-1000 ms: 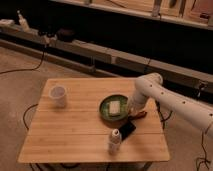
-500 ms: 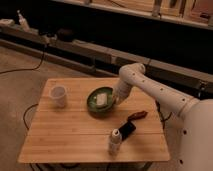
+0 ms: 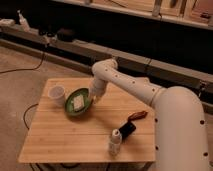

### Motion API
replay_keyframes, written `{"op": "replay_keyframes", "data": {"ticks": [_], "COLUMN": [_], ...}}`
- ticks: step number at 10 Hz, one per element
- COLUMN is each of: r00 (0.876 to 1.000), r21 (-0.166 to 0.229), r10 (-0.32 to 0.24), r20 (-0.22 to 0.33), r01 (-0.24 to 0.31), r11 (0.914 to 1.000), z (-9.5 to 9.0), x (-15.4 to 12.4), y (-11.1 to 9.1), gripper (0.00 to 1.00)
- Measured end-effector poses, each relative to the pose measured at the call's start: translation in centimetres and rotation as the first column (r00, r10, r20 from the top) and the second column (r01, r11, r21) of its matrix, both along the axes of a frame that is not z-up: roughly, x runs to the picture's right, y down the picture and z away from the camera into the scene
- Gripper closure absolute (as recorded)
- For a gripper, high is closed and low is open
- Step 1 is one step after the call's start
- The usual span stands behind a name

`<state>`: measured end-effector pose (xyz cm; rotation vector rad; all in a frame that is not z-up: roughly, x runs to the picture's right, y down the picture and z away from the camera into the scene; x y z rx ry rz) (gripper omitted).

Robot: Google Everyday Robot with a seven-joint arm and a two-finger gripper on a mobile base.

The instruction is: Drag the ceramic bowl in a circle

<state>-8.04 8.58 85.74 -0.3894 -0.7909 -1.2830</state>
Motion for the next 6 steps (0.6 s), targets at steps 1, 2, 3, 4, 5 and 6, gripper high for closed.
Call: {"op": "replay_keyframes", "data": {"ticks": [1,2,3,4,5,6], "r00": [0.997,0.99,0.98,0.971,0.965,0.961], "r21": [-0.008,-0.01,-0.009,-0.009,-0.013,-0.022], "r10": [-0.053,-0.103,-0.148,-0.18,-0.199,-0.21], "r20": [0.051,0.097,0.134,0.157,0.17,0.18], "r01": [0.054,0.104,0.151,0.183,0.204,0.217], "r11": [0.9985,0.9945,0.9885,0.983,0.9788,0.9758], "z": [-1.1,-2.2,-3.2,-3.9,-4.3,-4.7], "x": [-1.1,-1.7,-1.8,-1.5,-1.1,-0.2], "y": [1.3,2.7,4.0,5.2,6.3,7.4], "gripper": [0.88,0.88,0.88,0.88,0.88,0.88]}}
